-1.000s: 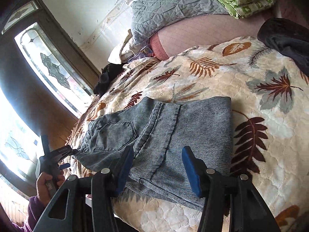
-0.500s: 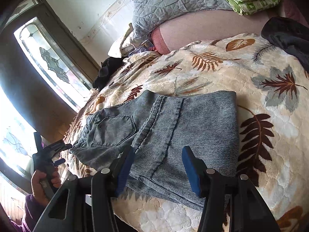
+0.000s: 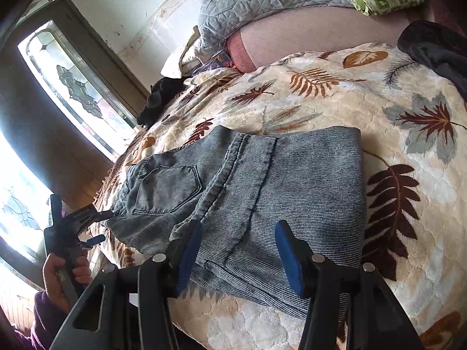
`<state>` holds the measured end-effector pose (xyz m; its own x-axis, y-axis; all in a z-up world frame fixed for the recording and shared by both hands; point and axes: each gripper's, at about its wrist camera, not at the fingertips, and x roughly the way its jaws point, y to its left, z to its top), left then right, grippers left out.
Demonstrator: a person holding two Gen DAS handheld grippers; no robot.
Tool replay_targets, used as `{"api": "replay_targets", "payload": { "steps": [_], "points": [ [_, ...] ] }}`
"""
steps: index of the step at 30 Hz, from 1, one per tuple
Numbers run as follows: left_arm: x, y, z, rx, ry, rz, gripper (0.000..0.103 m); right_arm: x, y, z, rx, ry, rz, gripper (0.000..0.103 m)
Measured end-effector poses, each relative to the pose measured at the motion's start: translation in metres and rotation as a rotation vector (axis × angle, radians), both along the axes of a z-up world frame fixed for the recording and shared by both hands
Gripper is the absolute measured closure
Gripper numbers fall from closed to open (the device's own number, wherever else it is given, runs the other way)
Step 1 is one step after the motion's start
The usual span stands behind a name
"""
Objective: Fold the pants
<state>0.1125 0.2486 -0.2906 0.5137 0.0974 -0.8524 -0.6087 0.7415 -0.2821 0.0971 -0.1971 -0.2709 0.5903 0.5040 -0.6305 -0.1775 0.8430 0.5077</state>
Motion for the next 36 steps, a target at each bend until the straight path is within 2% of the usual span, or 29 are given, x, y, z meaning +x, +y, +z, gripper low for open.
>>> {"api": "replay_targets", "payload": {
  "steps": [5,7,10,12,19,24,28,29,30,33,36],
  "points": [
    [0.008,0.017,-0.014,-0.129,0.013,0.044,0.022,0.002,0.002,-0.001,-0.003,0.006,0.006,0.047],
    [0.016,0.023,-0.014,-0.152,0.018,0.038,0.014,0.002,0.002,-0.001,-0.003,0.007,0.004,0.047],
    [0.032,0.028,-0.013,-0.137,0.059,0.016,0.011,0.002,0.001,-0.002,0.0,0.008,0.001,0.047],
    [0.038,0.03,-0.015,-0.154,0.073,0.0,0.006,0.002,0.0,-0.001,-0.001,0.007,-0.002,0.047],
    [0.044,0.033,-0.012,-0.136,0.096,-0.051,0.007,0.002,-0.001,-0.001,-0.001,0.002,-0.006,0.047],
    [0.049,0.024,-0.004,-0.026,0.12,-0.1,0.041,0.0,-0.001,0.002,-0.005,-0.018,-0.009,0.047],
    [0.053,0.015,0.0,0.023,0.122,-0.132,0.06,0.001,-0.002,0.003,-0.007,-0.023,-0.022,0.047],
    [0.054,0.013,0.003,0.032,0.112,-0.144,0.074,0.001,-0.003,0.003,-0.006,-0.023,-0.024,0.047],
    [0.057,0.01,0.005,0.036,0.104,-0.156,0.082,0.001,-0.004,0.003,-0.006,-0.024,-0.028,0.047],
    [0.058,0.004,0.015,0.06,0.075,-0.19,0.088,0.001,-0.005,0.002,-0.008,-0.026,-0.034,0.047],
    [0.058,-0.003,0.025,0.08,0.053,-0.213,0.089,0.001,-0.006,0.003,-0.01,-0.029,-0.039,0.047]
  ]
}}
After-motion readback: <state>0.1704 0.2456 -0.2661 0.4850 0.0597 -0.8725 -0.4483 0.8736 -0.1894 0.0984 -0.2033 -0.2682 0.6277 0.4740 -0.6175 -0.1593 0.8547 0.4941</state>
